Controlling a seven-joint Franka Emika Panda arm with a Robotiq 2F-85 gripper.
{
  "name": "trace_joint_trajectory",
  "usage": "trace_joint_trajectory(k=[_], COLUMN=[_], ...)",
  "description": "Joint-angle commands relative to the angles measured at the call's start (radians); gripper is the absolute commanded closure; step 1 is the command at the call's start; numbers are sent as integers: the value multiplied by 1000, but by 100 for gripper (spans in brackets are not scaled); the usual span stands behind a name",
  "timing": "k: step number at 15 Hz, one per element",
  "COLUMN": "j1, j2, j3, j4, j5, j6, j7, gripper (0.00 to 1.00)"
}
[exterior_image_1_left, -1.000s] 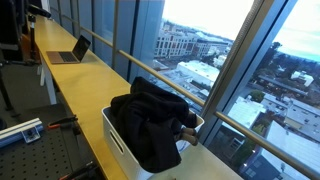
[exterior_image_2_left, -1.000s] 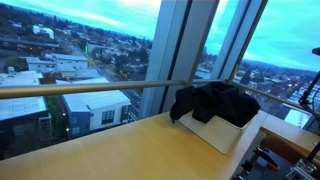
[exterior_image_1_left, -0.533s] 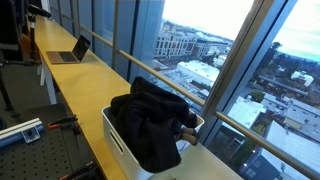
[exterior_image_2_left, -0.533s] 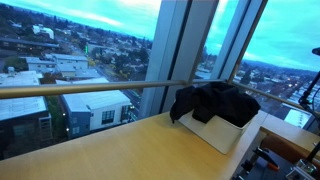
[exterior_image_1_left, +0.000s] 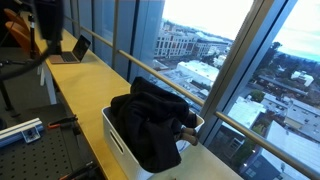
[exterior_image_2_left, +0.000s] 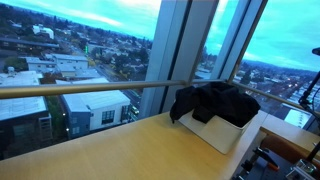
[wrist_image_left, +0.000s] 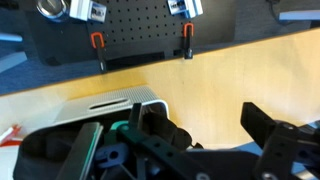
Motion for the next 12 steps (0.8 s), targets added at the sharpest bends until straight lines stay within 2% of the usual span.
trace_joint_trajectory(k=[1,5,9,12], j1=[69,107,74,27], j2=[153,329,557,710], j3=[56,109,129,125], j4=[75,142,224,289], j5=[60,-2,-104,-184], j6=[215,467,672,756], j7=[-55,-119,-132,-80], gripper=[0,0,0,0])
